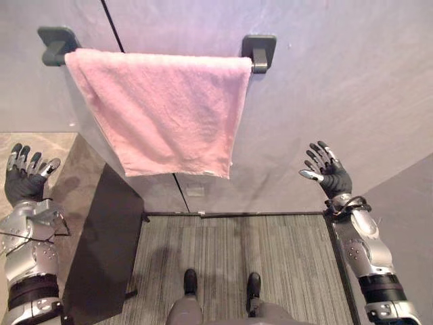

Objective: Organize washtable

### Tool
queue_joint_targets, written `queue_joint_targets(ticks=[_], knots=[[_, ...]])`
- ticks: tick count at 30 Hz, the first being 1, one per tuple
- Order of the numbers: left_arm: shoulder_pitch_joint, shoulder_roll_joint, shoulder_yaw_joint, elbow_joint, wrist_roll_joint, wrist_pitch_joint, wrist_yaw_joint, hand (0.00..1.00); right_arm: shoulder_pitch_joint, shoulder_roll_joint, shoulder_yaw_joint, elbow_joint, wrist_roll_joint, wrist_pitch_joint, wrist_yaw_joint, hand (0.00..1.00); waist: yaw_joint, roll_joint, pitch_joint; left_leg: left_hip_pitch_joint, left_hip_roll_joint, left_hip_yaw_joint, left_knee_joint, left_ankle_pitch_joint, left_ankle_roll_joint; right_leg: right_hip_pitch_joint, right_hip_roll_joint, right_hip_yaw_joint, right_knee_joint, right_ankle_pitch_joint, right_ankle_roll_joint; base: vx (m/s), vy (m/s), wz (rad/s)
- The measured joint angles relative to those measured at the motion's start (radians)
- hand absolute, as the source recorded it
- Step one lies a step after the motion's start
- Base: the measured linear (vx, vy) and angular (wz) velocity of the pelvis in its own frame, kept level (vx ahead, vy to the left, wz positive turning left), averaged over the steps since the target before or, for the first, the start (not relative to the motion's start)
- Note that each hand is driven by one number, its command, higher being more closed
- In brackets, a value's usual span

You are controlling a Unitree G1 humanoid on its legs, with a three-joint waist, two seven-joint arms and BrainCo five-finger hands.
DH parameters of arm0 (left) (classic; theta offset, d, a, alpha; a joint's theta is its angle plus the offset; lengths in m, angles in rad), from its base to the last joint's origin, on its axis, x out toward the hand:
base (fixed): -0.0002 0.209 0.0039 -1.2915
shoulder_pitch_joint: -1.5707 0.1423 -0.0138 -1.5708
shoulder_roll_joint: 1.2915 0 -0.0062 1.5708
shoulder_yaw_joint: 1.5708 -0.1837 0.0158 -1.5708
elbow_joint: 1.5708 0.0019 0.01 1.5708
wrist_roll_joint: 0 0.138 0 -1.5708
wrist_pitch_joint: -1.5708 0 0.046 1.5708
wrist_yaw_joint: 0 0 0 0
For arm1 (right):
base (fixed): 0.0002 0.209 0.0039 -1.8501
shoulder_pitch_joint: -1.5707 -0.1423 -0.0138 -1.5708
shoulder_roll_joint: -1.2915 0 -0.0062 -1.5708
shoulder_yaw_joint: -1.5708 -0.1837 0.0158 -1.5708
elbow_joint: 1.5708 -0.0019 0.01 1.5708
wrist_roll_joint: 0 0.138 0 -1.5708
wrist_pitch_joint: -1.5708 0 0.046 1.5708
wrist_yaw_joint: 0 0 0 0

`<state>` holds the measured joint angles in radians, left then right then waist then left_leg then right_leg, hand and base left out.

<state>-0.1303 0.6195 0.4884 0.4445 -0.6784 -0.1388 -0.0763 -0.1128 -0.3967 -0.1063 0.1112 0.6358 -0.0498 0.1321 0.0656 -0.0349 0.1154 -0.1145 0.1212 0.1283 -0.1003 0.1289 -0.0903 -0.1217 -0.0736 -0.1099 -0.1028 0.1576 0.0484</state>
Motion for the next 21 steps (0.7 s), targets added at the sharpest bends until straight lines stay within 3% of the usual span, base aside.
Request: queue_joint_targets(ticks=[5, 8, 11, 17, 19, 21], knots=[[0.073, -0.066, 0.079, 0.001, 0.003, 0.001, 0.017, 0.00, 0.085, 0.036, -0.205, 0.040, -0.032, 0.000, -0.040, 0.00, -0.024, 0.015, -0.012, 0.005, -0.002, -0.033, -0.001, 0.000, 0.000, 0.024, -0.003, -0.030, 0.001, -0.011, 0.001, 0.01, 0.000, 0.17], [0.094, -0.099, 0.114, 0.001, 0.008, 0.001, 0.028, 0.00, 0.134, 0.104, -0.382, 0.121, -0.057, 0.000, -0.121, 0.00, -0.025, 0.024, -0.026, 0.006, -0.003, -0.047, 0.000, 0.000, -0.002, 0.032, -0.001, -0.045, 0.003, -0.017, -0.001, 0.02, -0.001, 0.15], [0.124, -0.149, 0.113, -0.014, 0.043, 0.002, 0.039, 0.00, 0.178, 0.159, -0.468, 0.123, -0.060, -0.008, -0.175, 0.00, -0.029, 0.048, -0.043, 0.011, -0.006, -0.051, 0.000, 0.001, -0.003, 0.042, -0.003, -0.053, 0.004, -0.024, 0.005, 0.03, -0.001, 0.09], [0.275, -0.363, 0.019, -0.239, 0.081, 0.003, 0.032, 0.00, 0.284, 0.362, -0.526, 0.159, -0.046, -0.023, -0.228, 0.00, -0.050, 0.089, -0.074, 0.051, -0.002, -0.043, -0.002, -0.008, -0.005, 0.086, -0.001, -0.063, 0.004, -0.043, 0.001, 0.01, -0.005, 0.02], [0.343, -0.457, -0.084, -0.295, 0.075, 0.006, 0.015, 0.00, 0.322, 0.455, -0.523, 0.158, -0.007, -0.038, -0.245, 0.00, -0.050, 0.097, -0.080, 0.071, 0.001, -0.021, -0.002, -0.014, -0.001, 0.096, 0.001, -0.056, 0.004, -0.044, 0.003, -0.01, -0.008, -0.18], [0.369, -0.506, -0.147, -0.301, 0.061, 0.012, 0.009, 0.00, 0.338, 0.486, -0.502, 0.165, 0.023, -0.048, -0.259, 0.00, -0.050, 0.100, -0.082, 0.082, 0.004, -0.001, -0.002, -0.019, -0.003, 0.101, 0.002, -0.050, 0.004, -0.045, 0.004, -0.02, -0.006, -0.23]])
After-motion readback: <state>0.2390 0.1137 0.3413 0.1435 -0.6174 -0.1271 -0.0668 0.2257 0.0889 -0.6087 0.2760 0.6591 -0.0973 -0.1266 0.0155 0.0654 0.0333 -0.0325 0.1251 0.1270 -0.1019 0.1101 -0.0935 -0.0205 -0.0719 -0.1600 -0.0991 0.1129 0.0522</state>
